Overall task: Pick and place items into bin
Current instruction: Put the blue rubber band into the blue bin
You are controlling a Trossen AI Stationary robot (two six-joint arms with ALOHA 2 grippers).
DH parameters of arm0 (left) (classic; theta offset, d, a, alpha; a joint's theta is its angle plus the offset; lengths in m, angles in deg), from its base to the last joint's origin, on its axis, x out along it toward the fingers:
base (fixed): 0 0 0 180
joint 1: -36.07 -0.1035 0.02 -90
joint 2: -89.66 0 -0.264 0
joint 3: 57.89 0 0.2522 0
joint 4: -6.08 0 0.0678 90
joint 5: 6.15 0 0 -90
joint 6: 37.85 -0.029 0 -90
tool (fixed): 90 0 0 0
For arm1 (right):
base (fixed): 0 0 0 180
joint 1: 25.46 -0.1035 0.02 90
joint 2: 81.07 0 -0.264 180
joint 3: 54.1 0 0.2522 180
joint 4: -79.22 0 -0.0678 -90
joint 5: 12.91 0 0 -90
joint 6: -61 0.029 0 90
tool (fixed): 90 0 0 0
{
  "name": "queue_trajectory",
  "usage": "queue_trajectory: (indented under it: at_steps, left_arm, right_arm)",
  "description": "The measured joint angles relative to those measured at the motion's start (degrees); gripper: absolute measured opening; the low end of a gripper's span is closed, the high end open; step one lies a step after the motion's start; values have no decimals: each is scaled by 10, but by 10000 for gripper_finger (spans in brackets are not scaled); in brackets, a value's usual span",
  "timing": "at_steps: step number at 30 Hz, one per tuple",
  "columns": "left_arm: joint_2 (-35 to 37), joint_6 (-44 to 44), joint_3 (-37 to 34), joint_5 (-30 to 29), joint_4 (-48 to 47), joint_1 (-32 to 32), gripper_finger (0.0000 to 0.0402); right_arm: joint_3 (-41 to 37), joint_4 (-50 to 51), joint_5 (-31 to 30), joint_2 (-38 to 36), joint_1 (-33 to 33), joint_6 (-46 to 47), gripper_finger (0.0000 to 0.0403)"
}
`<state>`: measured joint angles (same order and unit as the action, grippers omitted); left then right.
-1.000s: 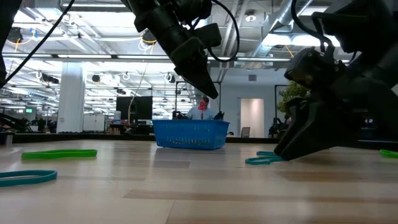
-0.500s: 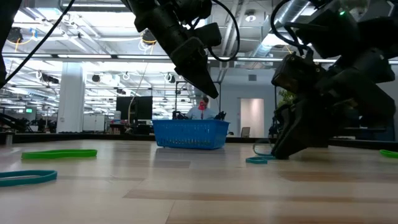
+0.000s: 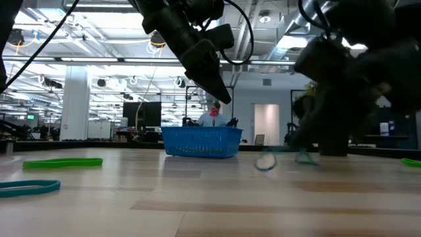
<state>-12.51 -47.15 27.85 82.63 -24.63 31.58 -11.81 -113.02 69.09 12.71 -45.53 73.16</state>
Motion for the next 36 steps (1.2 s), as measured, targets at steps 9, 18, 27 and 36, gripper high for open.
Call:
queue_trajectory:
  at_steps: [9,18,27,36]
  left_arm:
    - [56,15,35,-9,-31,9,125]
    - [162,10,76,-41,-29,23,125]
    - [246,9,81,-42,-27,27,125]
    - [262,-2,80,-42,-34,27,125]
  right_arm:
    - [0,-5,-126,-46,-11,-6,0]
    - [1,-183,-267,-63,-16,-86,0]
    - [2,-362,-320,-64,37,-167,0]
    - [2,-366,-184,-64,128,-134,0]
